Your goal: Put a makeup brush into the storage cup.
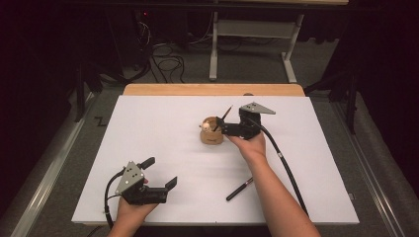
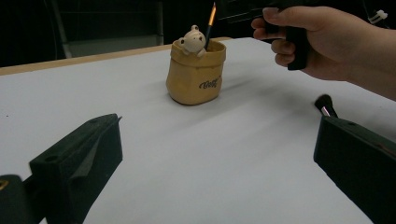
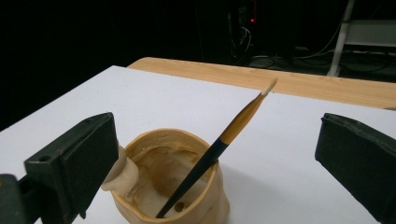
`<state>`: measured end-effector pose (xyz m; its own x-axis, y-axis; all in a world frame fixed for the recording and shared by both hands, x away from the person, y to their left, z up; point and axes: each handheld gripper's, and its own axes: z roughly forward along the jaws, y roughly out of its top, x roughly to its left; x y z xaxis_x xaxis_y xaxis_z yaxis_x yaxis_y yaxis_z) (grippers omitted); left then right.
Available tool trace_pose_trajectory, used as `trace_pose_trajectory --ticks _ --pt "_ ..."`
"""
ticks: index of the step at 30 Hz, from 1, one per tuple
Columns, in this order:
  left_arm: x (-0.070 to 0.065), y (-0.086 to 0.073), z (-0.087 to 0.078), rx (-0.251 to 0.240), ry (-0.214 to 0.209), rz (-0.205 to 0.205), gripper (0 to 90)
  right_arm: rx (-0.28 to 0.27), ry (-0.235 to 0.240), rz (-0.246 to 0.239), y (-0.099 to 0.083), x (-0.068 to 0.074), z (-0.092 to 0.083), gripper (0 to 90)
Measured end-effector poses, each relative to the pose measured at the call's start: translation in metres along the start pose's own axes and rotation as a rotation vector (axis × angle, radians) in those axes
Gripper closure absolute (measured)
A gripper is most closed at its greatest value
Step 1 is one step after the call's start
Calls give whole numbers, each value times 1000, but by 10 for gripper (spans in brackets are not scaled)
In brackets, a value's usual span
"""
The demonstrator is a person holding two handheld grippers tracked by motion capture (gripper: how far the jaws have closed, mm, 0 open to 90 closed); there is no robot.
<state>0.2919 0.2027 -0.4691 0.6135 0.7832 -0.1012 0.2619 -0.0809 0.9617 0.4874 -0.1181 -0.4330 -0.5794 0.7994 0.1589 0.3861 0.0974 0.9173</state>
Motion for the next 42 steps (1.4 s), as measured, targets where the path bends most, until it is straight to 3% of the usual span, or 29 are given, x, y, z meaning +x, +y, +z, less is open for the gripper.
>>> trace_pose_trajectory --ticks 19,28,42 --pt "-1 0 1 7 1 4 21 8 -8 -43 -5 1 -19 3" --pt "-1 -1 3 11 1 8 21 -12 -3 -58 -11 -2 -44 3" --pt "0 -1 5 19 11 8 21 -26 15 -89 -39 -6 -97 3"
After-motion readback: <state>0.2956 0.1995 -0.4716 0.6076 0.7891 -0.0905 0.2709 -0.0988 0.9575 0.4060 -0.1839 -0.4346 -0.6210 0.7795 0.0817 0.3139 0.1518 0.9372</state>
